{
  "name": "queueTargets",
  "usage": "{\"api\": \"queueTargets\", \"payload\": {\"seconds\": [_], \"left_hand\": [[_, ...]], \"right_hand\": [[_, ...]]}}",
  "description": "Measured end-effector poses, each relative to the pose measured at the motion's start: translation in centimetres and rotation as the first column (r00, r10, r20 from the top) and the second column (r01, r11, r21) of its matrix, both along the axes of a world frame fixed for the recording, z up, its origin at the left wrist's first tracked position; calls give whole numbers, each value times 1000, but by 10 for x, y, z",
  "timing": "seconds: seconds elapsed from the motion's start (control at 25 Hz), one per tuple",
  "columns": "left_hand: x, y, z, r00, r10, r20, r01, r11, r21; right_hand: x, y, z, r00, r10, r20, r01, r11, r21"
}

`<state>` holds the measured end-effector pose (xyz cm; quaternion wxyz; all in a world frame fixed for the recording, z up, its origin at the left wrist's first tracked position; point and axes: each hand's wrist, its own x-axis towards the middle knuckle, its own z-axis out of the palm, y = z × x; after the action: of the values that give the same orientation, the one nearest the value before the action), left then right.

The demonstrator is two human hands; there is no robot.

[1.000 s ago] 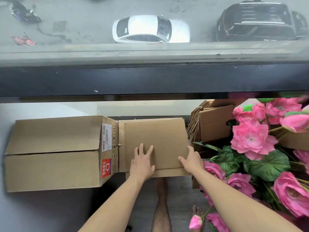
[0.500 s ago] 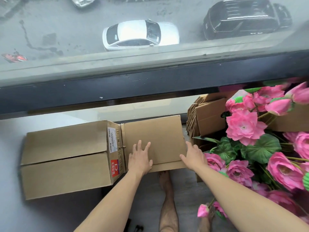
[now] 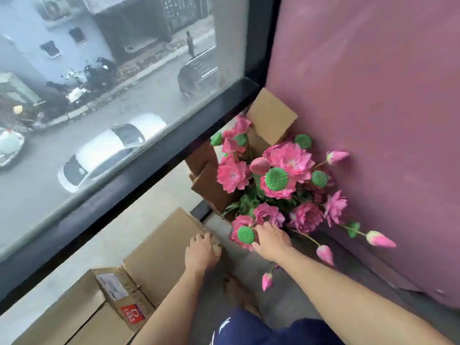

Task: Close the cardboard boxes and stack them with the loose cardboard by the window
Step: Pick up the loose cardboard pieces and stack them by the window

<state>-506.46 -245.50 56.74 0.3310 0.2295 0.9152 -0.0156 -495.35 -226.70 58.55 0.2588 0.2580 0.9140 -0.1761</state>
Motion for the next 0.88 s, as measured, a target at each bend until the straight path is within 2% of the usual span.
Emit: {"api": "queueTargets", "payload": {"seconds": [0.2,0.4,0.52,0.64,0.88], "left_hand": [[91,81,28,964,-266,30,266,964,3],[224,167,50,828,-561,7,561,828,-7],[323,218,54,695,-719,9,719,695,6],[408,264,61,523,-851,39,850,525,37],[517,370,68,168,-985,39,986,169,15]], "right_hand": [[137,51,21,957,-280,-74,280,960,-12],[309,85,28,831,-554,-52,552,833,-44],[421,94,31,713,-701,-15,699,712,-60],[513,101,28,546,-838,3,837,545,-52],[619,126,31,198,-980,21,978,196,-67]]}}
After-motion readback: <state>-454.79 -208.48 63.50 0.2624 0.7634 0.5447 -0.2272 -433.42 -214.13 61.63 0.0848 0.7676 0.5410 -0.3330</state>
